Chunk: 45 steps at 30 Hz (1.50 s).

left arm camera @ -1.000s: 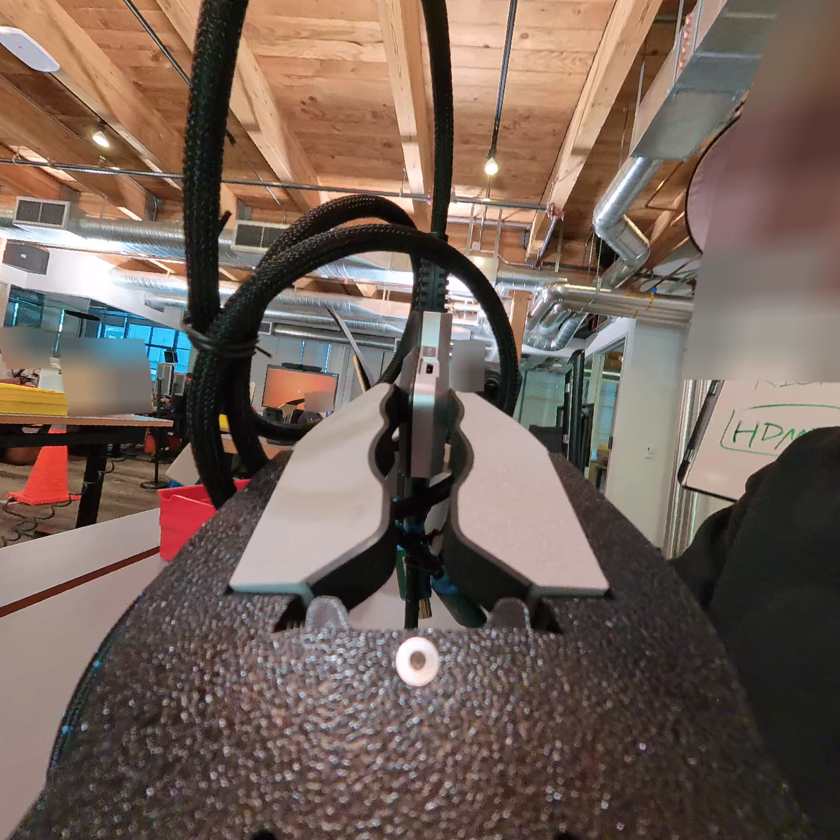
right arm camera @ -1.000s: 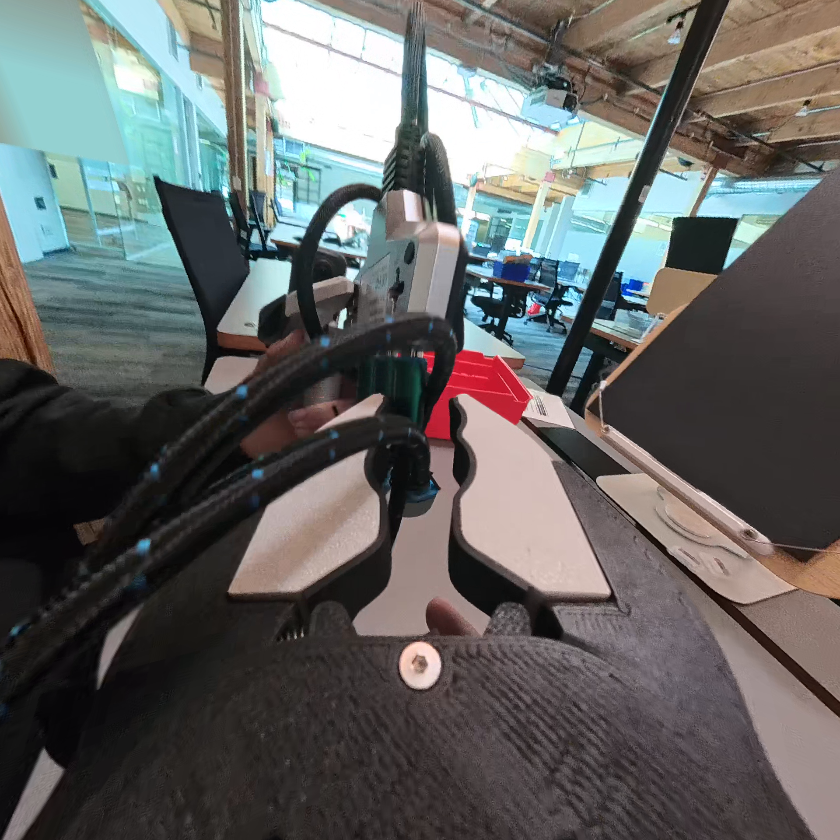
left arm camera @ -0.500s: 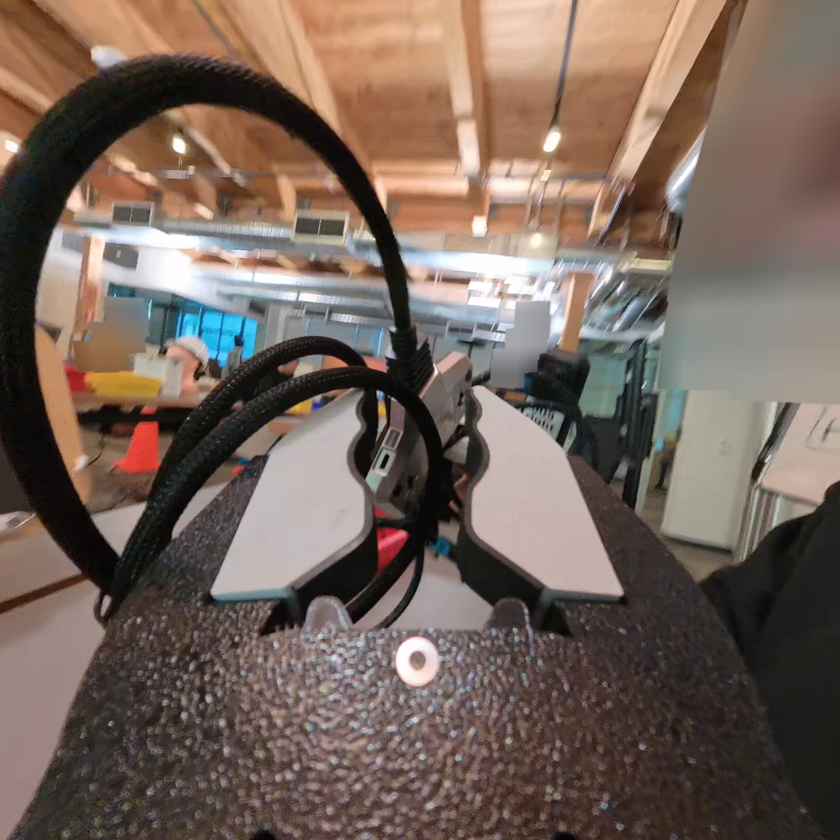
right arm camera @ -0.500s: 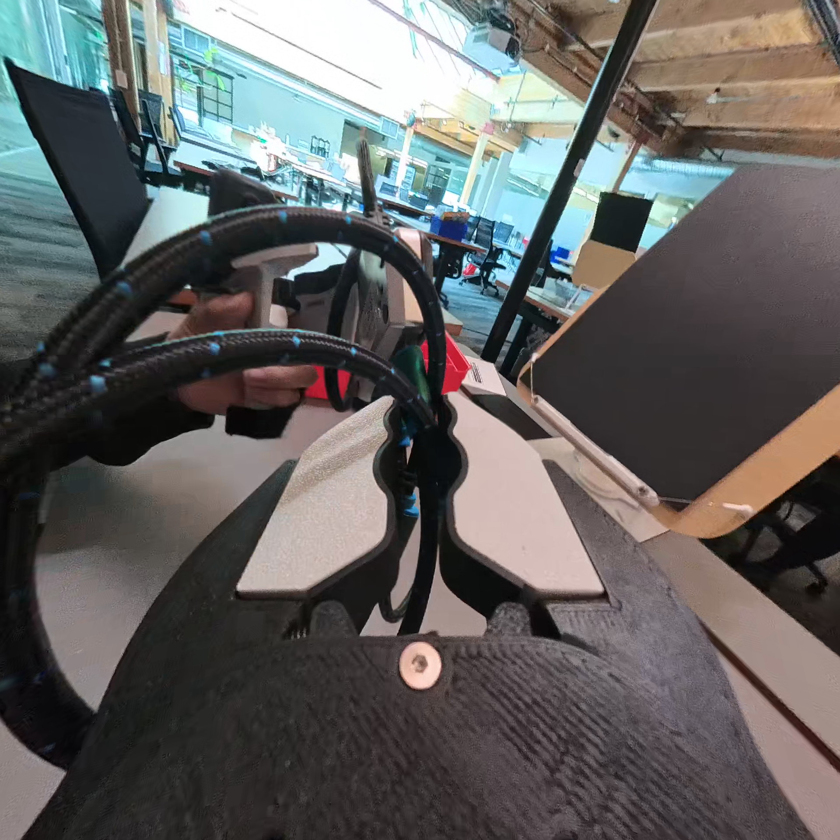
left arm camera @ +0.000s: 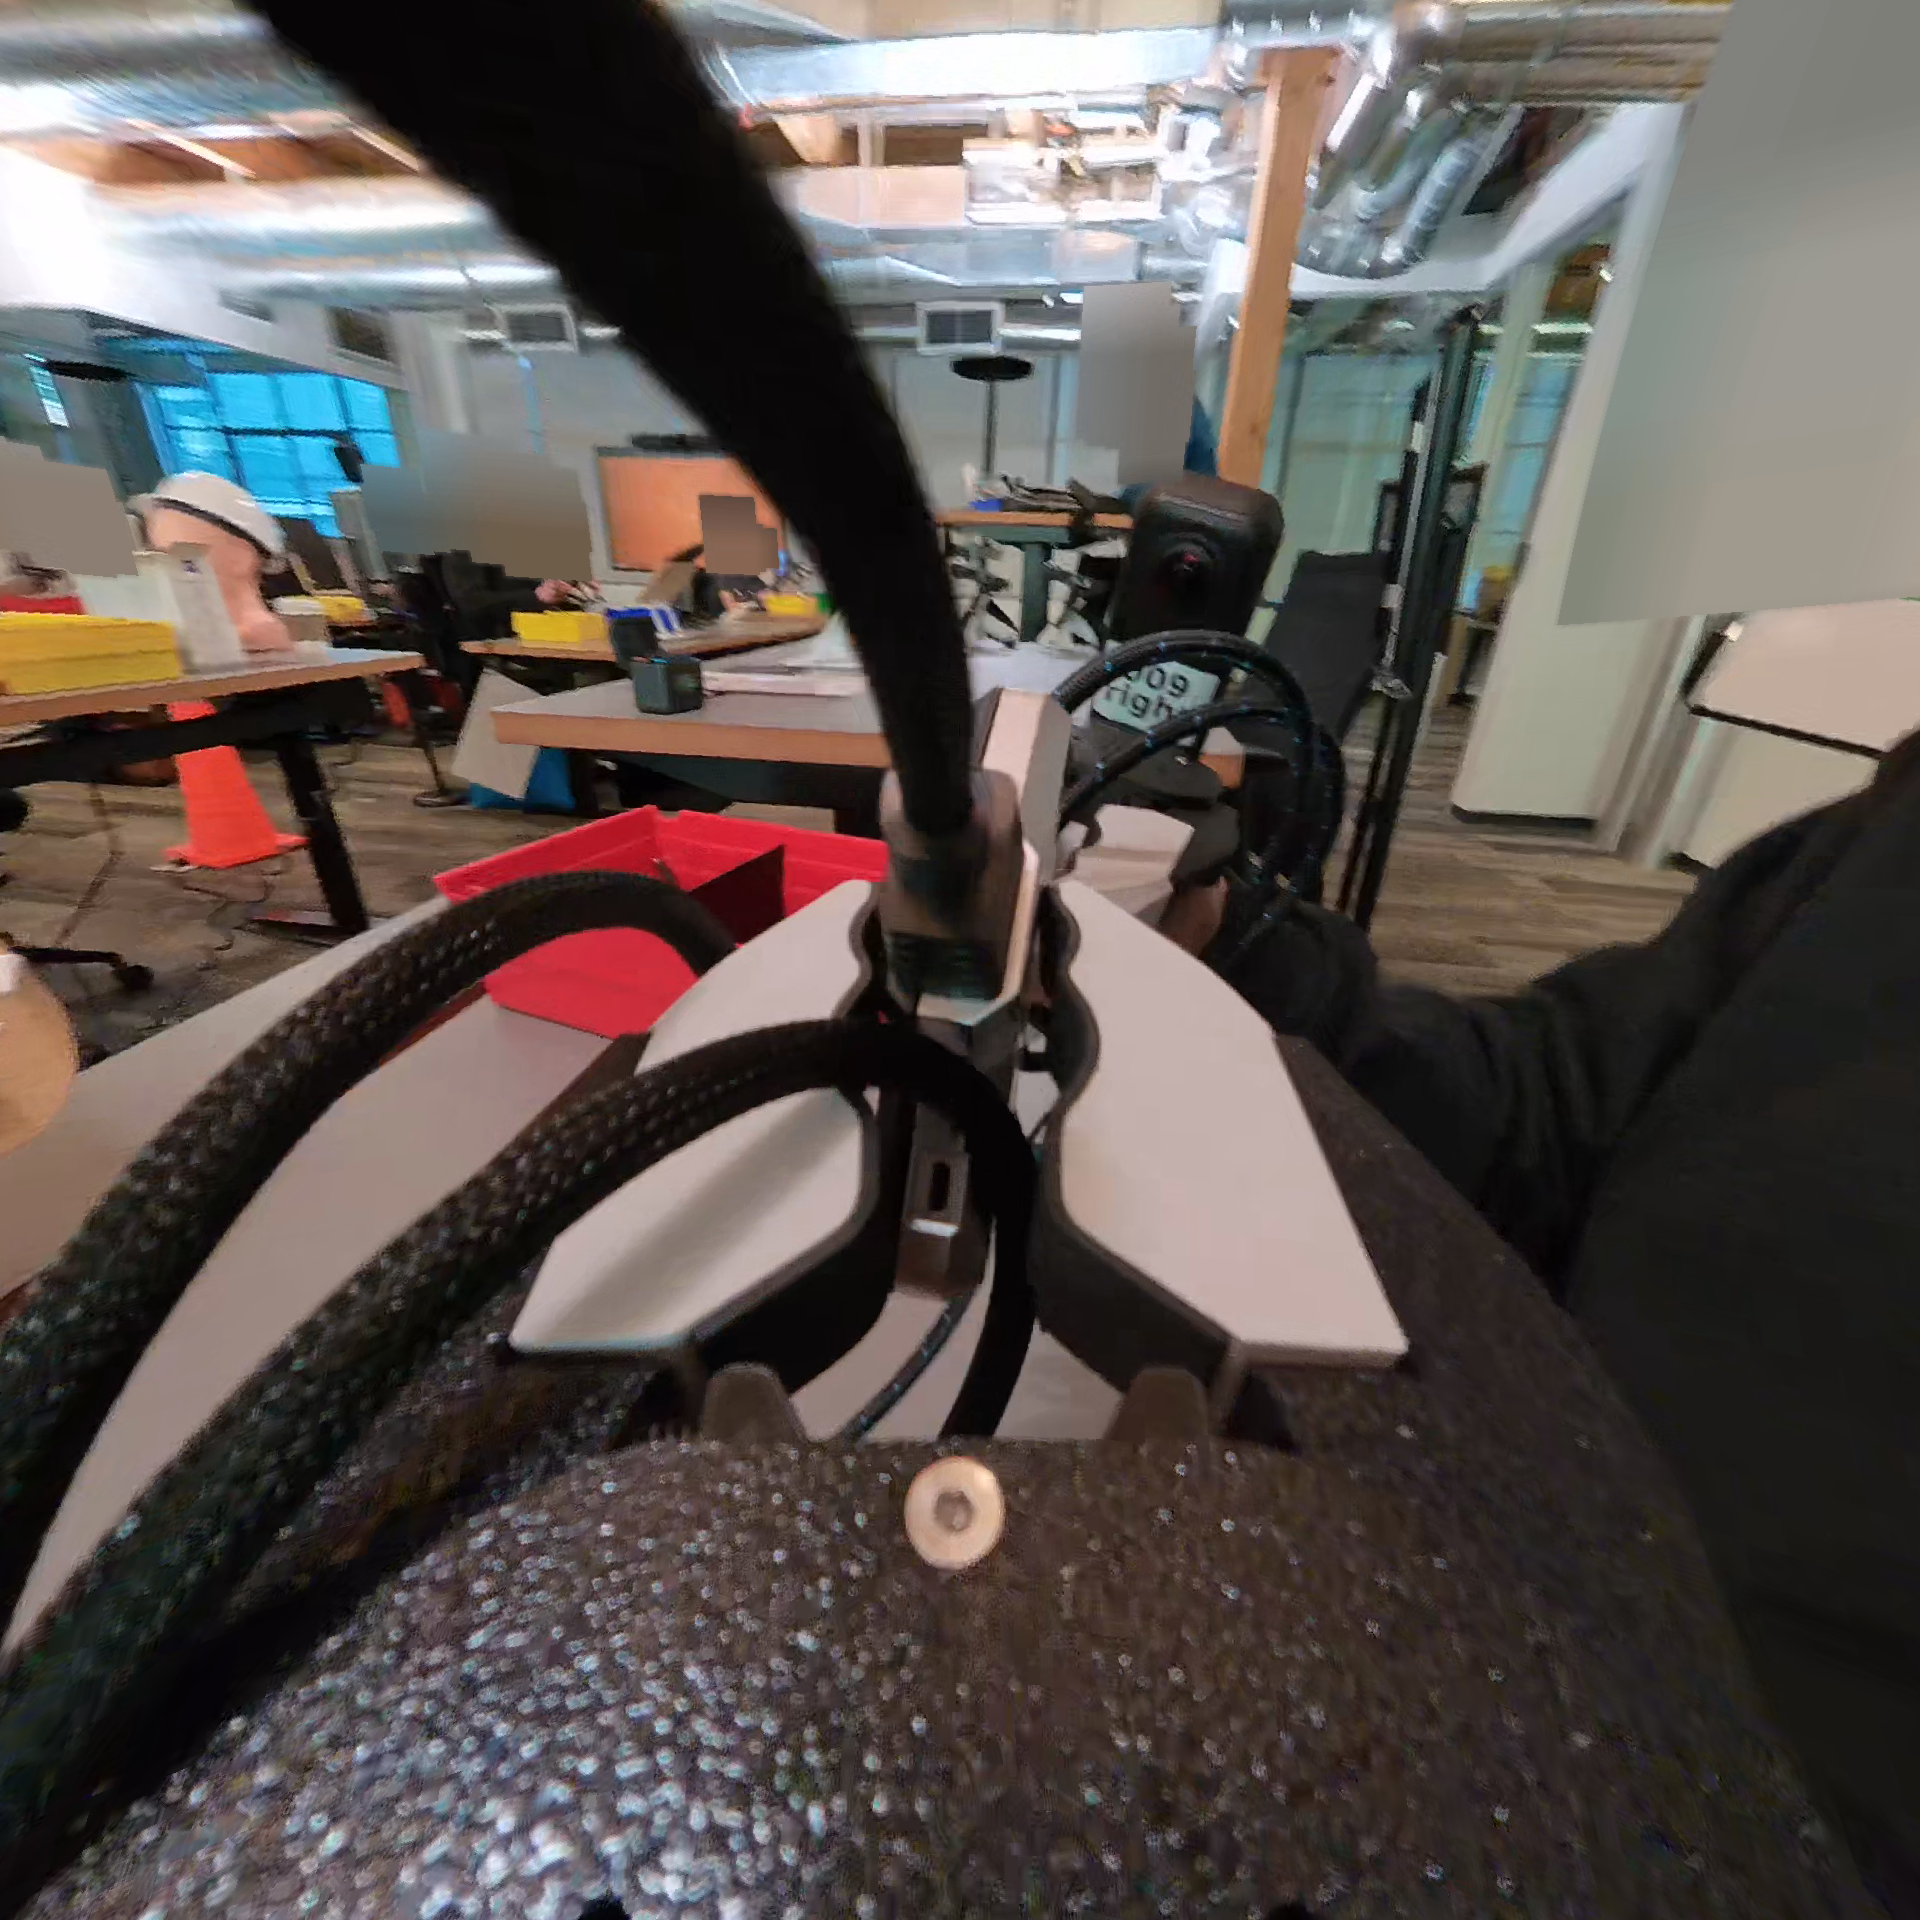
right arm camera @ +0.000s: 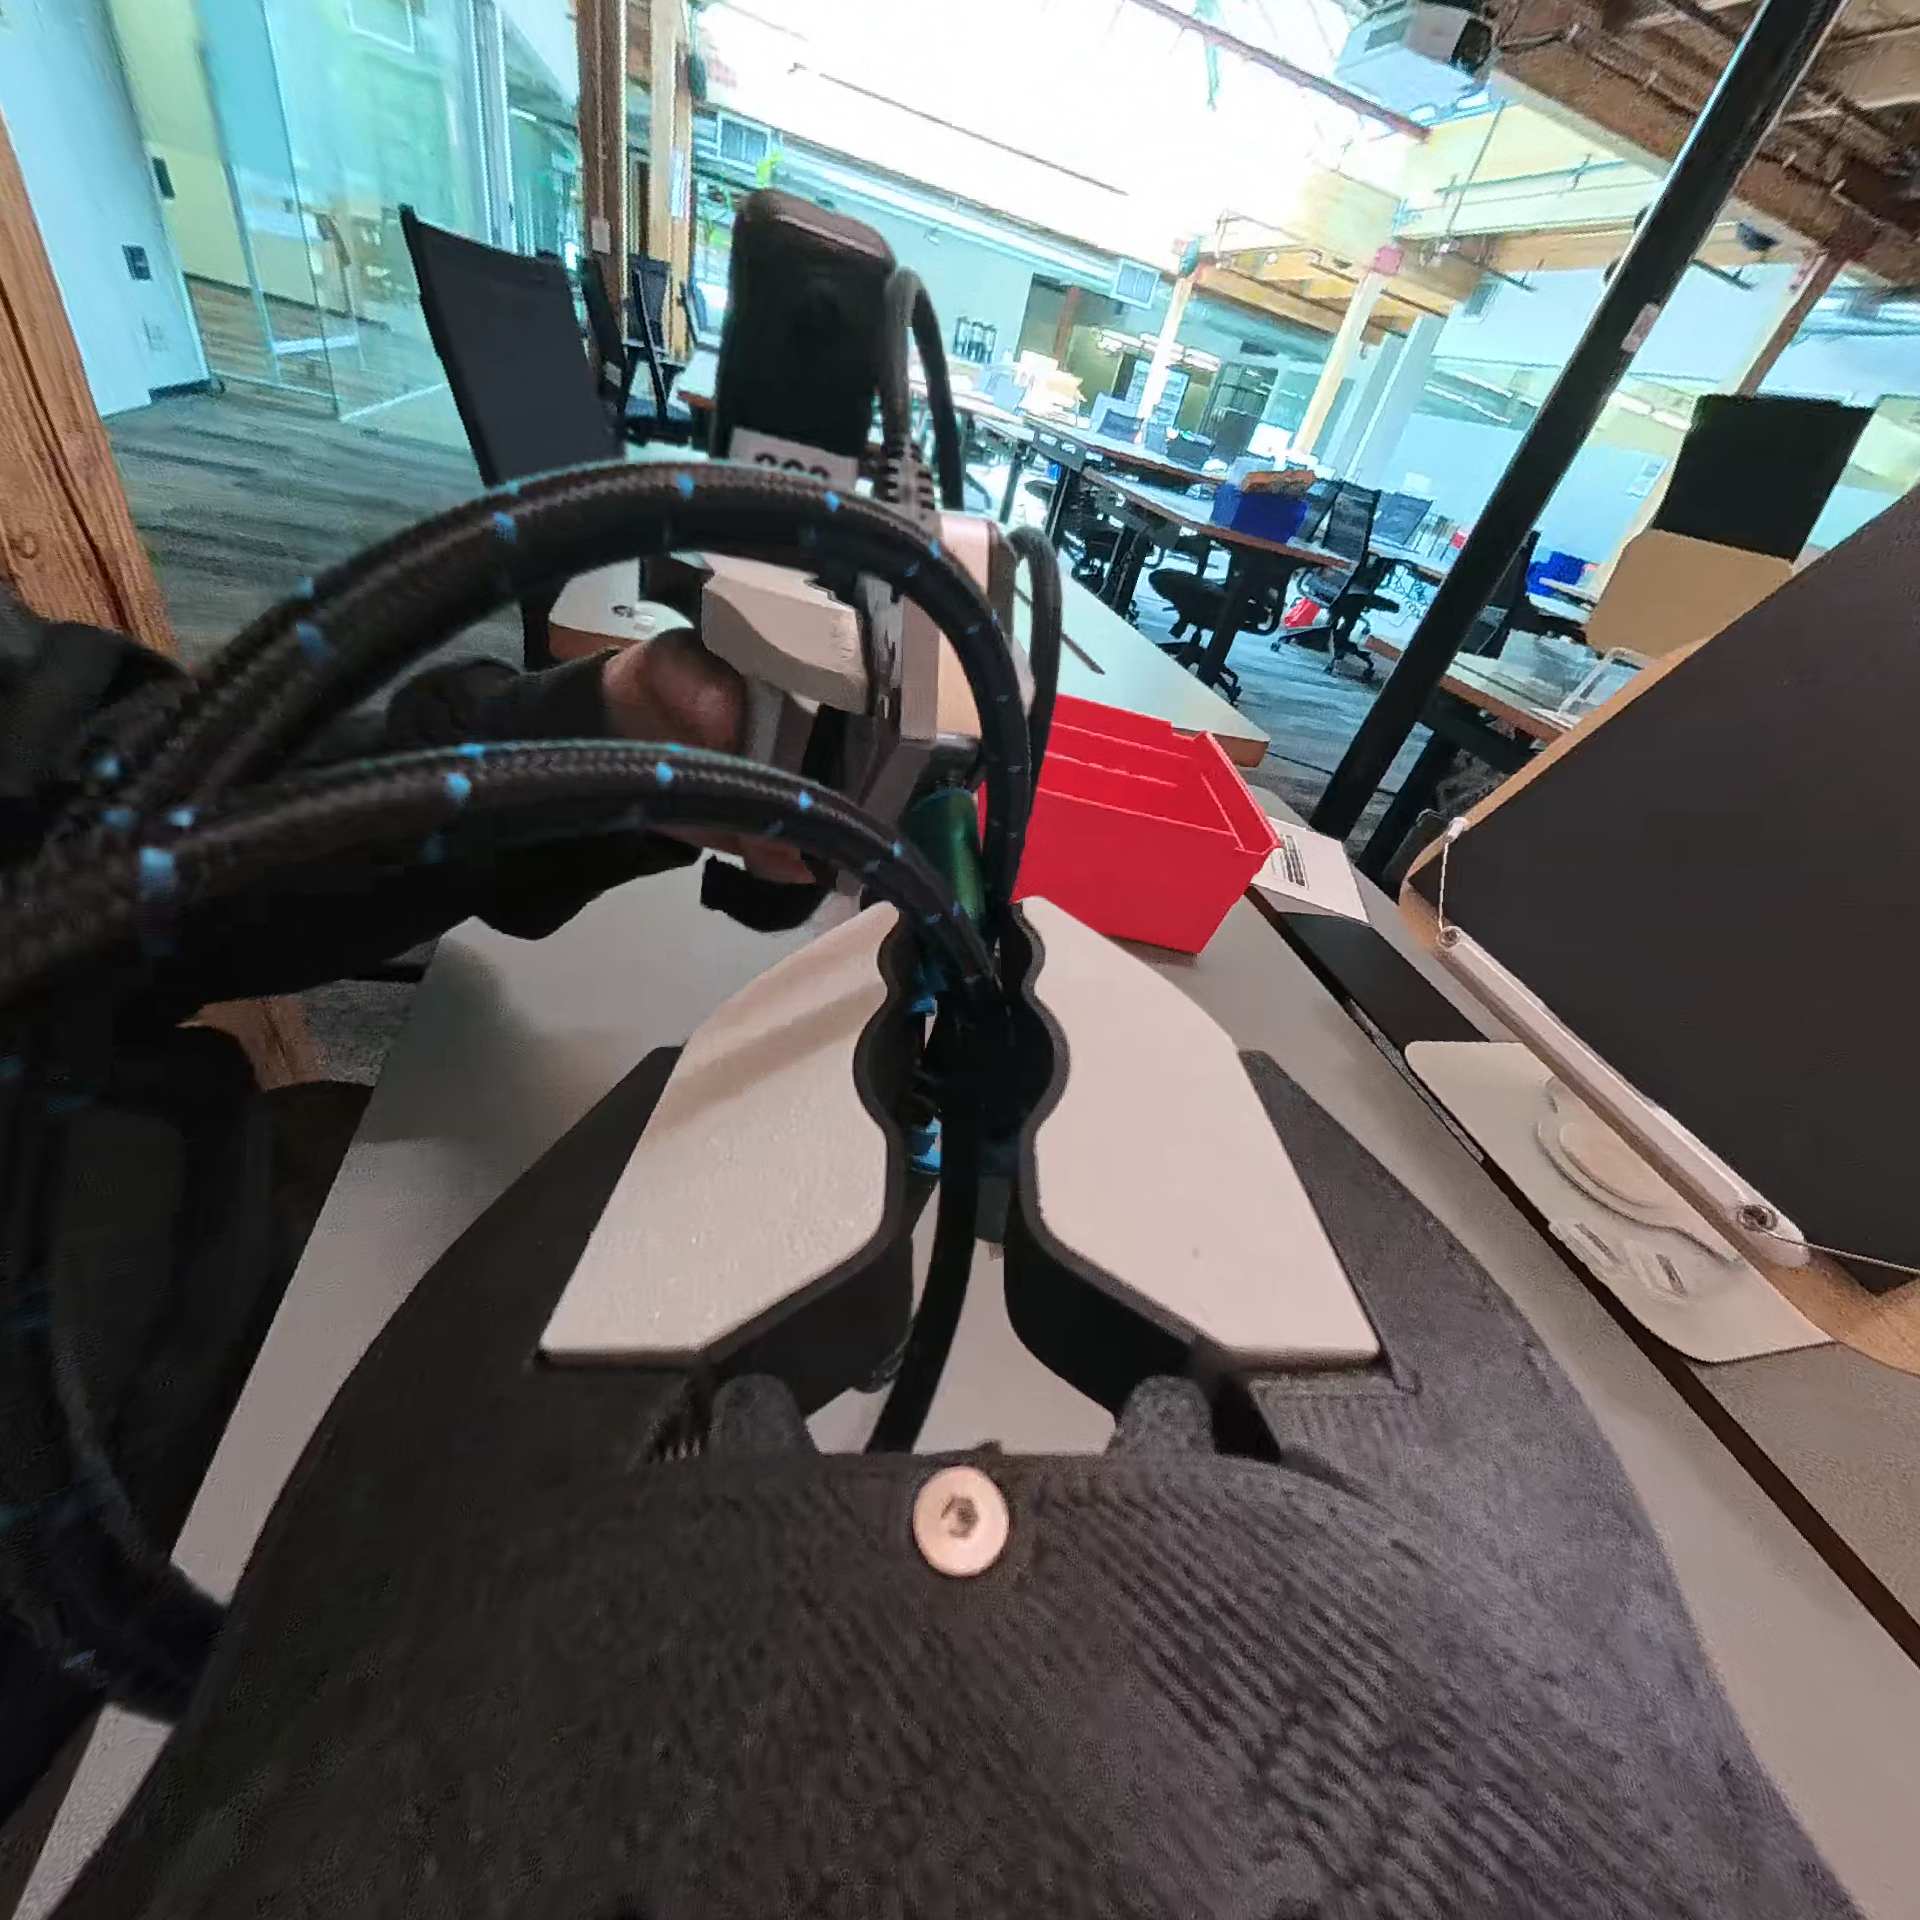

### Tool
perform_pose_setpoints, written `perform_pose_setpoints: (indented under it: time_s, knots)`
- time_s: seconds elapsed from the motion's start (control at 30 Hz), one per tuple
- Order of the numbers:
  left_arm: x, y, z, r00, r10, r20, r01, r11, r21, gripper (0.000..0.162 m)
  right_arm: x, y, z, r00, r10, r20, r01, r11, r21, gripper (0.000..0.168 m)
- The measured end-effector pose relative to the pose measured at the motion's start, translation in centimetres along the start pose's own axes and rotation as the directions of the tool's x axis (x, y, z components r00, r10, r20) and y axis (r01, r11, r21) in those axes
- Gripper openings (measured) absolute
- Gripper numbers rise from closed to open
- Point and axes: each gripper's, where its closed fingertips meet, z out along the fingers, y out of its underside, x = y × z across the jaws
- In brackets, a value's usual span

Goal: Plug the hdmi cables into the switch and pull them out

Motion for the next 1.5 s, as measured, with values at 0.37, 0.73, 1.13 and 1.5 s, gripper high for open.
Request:
perform_pose_setpoints:
  time_s: [0.37,0.73,1.13,1.5]
  knots:
    - [0.5,-0.2,0.9,0.998,-0.049,-0.03,0.048,0.998,-0.034,0.022,0.3,-1.9,-0.1,0.995,0.096,0.003,-0.095,0.981,0.17,0.02]
    - [0.7,0.6,1.2,0.994,-0.08,-0.077,0.079,0.997,-0.022,0.022,-0.2,-0.9,-0.5,0.999,0.024,0.048,-0.027,0.997,0.076,0.02]
    - [-0.3,-0.7,-1.1,0.999,-0.042,0.004,0.042,0.996,0.082,0.022,0.1,0.2,-2.2,0.999,-0.046,0.029,0.047,0.998,-0.033,0.018]
    - [1.5,0.0,1.0,0.985,-0.075,-0.156,0.084,0.995,0.055,0.022,-1.1,-0.4,-4.7,0.977,-0.133,0.164,0.138,0.99,-0.019,0.018]
